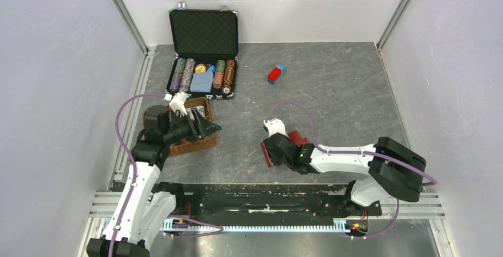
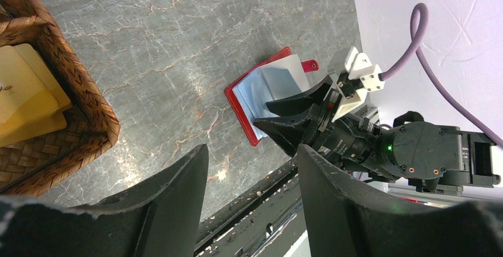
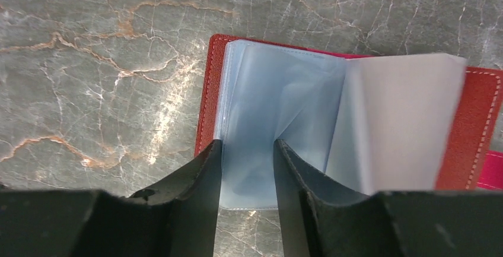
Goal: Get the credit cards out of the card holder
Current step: Remove the credit card from the card holder.
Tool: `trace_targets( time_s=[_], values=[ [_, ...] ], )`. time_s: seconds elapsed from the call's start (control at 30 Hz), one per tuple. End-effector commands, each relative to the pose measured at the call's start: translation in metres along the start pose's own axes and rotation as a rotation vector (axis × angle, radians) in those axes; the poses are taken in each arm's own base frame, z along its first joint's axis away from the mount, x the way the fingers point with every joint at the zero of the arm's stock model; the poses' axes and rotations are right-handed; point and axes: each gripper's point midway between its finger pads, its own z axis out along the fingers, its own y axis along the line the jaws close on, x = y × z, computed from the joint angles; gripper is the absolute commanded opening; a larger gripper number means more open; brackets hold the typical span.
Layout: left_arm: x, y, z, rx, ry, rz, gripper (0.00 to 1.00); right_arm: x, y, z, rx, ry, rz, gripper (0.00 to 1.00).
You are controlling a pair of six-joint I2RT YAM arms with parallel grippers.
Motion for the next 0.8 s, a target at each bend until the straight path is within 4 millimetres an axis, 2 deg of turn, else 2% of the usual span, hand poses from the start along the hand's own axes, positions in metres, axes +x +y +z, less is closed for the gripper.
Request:
trace_targets(
  time_s=[0.0,0.17,0.33,0.53,0.77],
  values=[
    [-0.004,-0.007,0.001,0.036,-0.011,0.027,0.64,-0.009,0.013,-0.004,-0.064,-0.051,0.098,0.36],
    [-0.005,-0.007,0.001,0.034,-0.014,0.028,0.64,-0.018,0.028,-0.007,-0.144,-0.081,0.15,0.26],
    [-0.005,-0.007,0.001,0.032,-0.014,0.027,0.64,-0.025,0.038,-0.013,-0.201,-0.102,0.187,0.11],
    [-0.002,-0.007,0.002,0.041,-0.003,0.025,0.65,-0.038,0.047,-0.027,-0.279,-0.157,0.267,0.06],
    [0.01,-0.011,0.009,0.055,0.06,0.003,0.65,-0.037,0.04,-0.034,-0.317,-0.199,0.387,0.03]
  ],
)
